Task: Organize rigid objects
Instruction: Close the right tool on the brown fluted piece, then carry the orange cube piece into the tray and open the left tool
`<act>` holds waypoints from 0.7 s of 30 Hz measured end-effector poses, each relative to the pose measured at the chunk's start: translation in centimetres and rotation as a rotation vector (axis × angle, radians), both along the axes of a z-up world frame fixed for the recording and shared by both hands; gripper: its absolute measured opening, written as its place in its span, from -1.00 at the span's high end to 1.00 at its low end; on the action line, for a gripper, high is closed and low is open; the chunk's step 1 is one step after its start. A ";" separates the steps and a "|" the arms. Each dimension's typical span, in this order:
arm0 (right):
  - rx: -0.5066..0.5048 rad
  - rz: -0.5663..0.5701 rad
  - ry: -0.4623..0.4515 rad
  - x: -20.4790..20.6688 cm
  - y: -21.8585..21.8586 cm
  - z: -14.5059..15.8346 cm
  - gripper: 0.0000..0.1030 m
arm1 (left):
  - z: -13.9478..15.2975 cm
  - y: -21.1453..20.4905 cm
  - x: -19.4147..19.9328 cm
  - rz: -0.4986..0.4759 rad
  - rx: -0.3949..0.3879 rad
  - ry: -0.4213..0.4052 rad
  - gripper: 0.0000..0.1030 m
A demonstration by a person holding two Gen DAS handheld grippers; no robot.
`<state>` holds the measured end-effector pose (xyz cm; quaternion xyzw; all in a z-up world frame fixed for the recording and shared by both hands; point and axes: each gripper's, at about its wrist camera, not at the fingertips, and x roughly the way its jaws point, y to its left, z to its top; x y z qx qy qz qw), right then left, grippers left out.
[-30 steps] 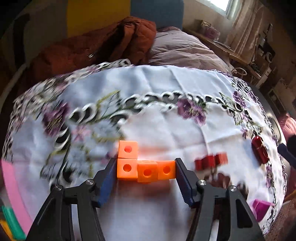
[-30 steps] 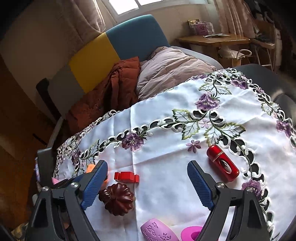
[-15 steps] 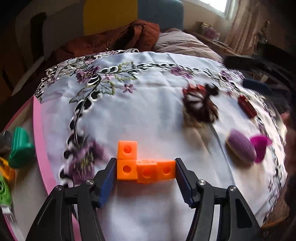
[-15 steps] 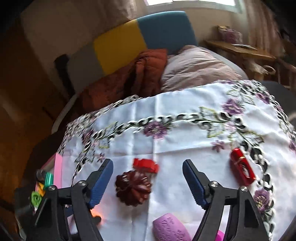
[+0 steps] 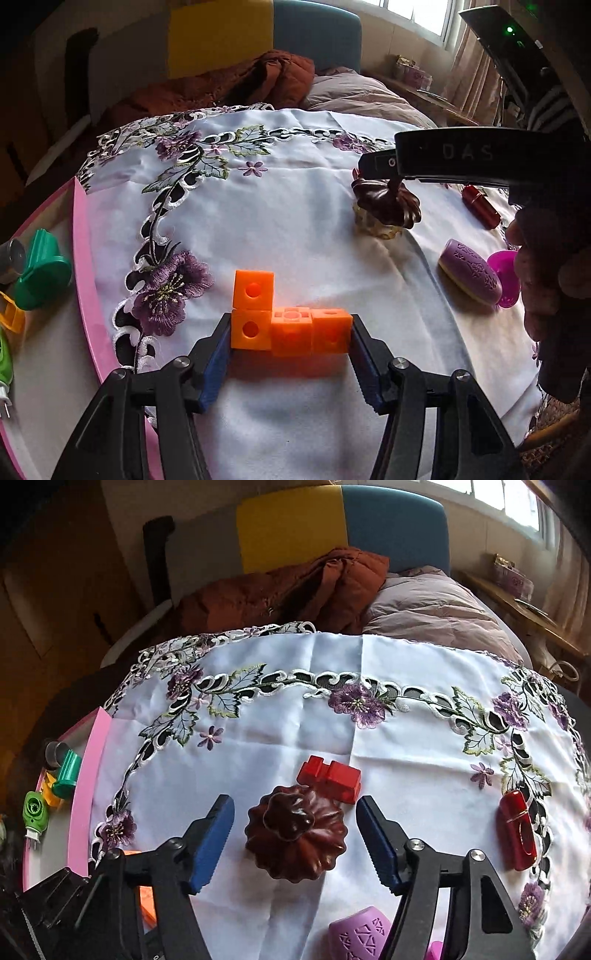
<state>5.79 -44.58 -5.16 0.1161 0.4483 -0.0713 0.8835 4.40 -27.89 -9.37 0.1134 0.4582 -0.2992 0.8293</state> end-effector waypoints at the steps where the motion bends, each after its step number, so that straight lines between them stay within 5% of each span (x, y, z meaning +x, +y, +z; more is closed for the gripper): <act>1: 0.000 -0.007 0.000 0.0 -0.1 0.0 -0.35 | 0.0 0.0 0.0 0.003 -0.001 -0.002 -0.16; 3: 0.012 -0.013 0.007 0.1 -0.3 -0.3 -0.24 | 0.0 0.0 -0.1 0.005 0.000 -0.007 -0.16; 4: 0.014 -0.009 0.010 0.2 -0.3 -0.4 0.17 | 0.0 0.0 -0.1 0.006 0.000 -0.010 -0.16; 6: 0.003 0.006 0.015 0.3 -0.1 -0.5 0.53 | 0.0 0.0 -0.1 0.006 -0.005 -0.012 -0.16; 21: 0.011 0.015 0.016 0.2 0.0 -0.3 0.53 | 4.0 1.2 -2.7 -0.038 -0.034 -0.094 -0.16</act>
